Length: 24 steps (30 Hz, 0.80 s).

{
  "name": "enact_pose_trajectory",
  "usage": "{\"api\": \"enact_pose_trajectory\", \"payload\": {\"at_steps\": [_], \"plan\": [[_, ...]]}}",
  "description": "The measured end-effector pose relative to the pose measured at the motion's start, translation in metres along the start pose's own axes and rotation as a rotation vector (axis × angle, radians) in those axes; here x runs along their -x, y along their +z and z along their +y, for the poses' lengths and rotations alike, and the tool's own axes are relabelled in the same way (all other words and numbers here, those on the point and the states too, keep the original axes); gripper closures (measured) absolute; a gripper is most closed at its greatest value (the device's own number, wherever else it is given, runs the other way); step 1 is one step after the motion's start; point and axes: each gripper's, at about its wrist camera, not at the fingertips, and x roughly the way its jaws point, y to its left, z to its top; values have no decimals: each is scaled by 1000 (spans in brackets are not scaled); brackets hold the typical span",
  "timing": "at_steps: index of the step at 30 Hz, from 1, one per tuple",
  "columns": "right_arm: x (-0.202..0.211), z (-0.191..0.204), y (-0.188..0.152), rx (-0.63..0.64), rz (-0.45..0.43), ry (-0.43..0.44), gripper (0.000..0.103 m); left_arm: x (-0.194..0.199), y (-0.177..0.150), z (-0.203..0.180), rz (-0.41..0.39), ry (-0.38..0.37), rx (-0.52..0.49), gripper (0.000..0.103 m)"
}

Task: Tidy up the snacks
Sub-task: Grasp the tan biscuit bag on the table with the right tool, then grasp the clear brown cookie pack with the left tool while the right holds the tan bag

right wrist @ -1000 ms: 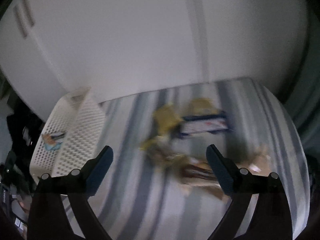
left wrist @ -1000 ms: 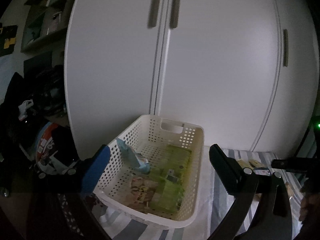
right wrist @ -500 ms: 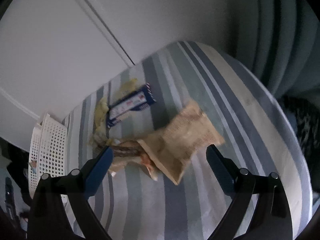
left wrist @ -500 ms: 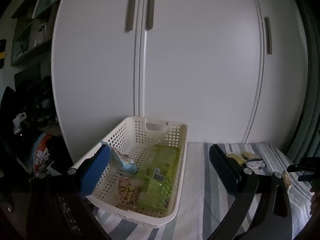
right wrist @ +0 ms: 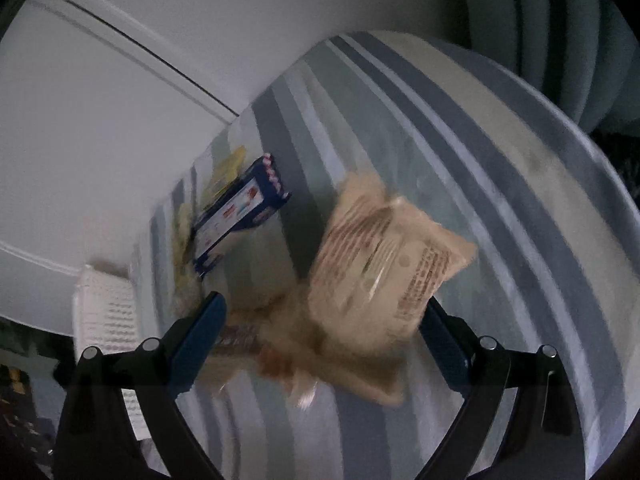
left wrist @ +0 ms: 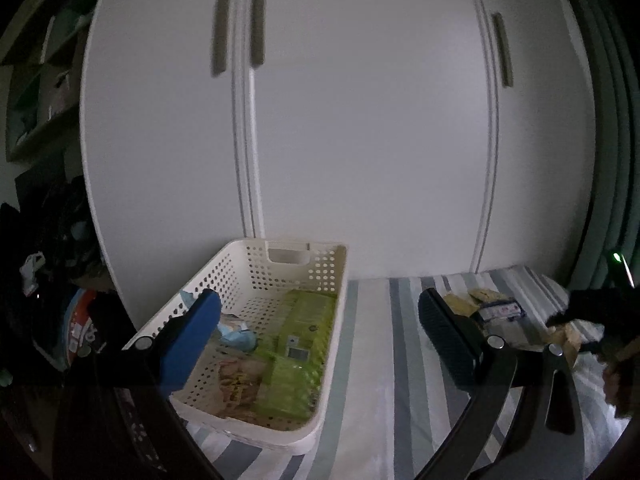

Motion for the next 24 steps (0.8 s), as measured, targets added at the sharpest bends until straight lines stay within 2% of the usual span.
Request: {"api": "enact_pose_trajectory", "payload": {"at_steps": [5,6,10,15,21,24], "plan": [[-11,18,13,128,-49,-116,10,-1,-5,-20,4,-14,-70,3],[-13,20,15,149,-48,-134,14,-2,-6,-24,8,-19,-80,3],[-19,22,14,211,-31,-170,45,-5,-5,-40,30,-37,-123,3],[-15,17,8,291,-40,-153,47,-13,-2,-59,88,-112,-127,3],[-5,7,5,281,-74,-58,48,-51,3,-79,285,-338,12,3],[-1,0,3,259,-93,-17,48,-80,-3,-91,410,-367,59,3]]}}
